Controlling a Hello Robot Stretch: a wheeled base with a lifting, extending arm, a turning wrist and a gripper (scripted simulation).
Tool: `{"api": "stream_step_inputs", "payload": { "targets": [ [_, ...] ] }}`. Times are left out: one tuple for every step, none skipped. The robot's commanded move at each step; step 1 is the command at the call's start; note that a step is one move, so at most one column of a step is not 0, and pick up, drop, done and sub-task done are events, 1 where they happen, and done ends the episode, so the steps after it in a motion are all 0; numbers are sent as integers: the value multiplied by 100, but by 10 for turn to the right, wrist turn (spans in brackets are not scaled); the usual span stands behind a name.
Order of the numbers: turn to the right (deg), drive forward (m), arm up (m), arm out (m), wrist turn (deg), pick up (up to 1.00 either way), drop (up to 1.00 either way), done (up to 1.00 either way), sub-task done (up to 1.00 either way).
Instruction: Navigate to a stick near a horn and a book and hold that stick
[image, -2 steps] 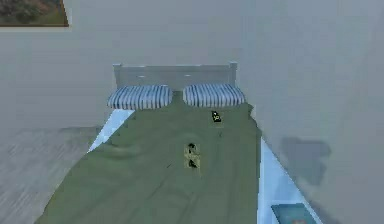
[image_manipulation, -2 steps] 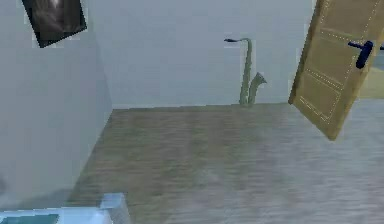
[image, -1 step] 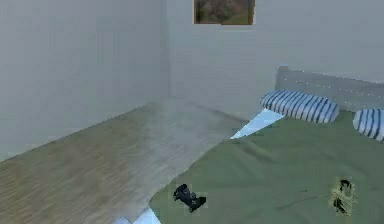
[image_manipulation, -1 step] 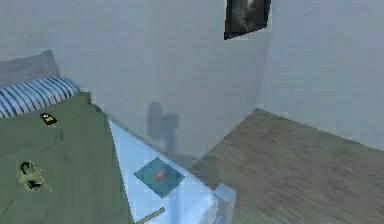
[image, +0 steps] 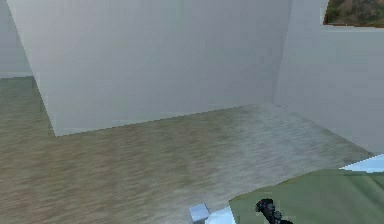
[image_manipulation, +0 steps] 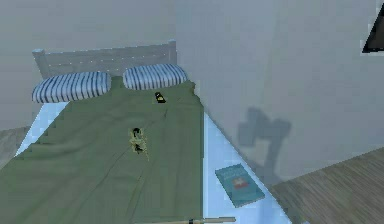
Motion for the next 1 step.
{"api": "stream_step_inputs", "payload": {
  "targets": [
    [0, 0, 50, 0, 0, 0, 0, 0, 0]
  ]
}}
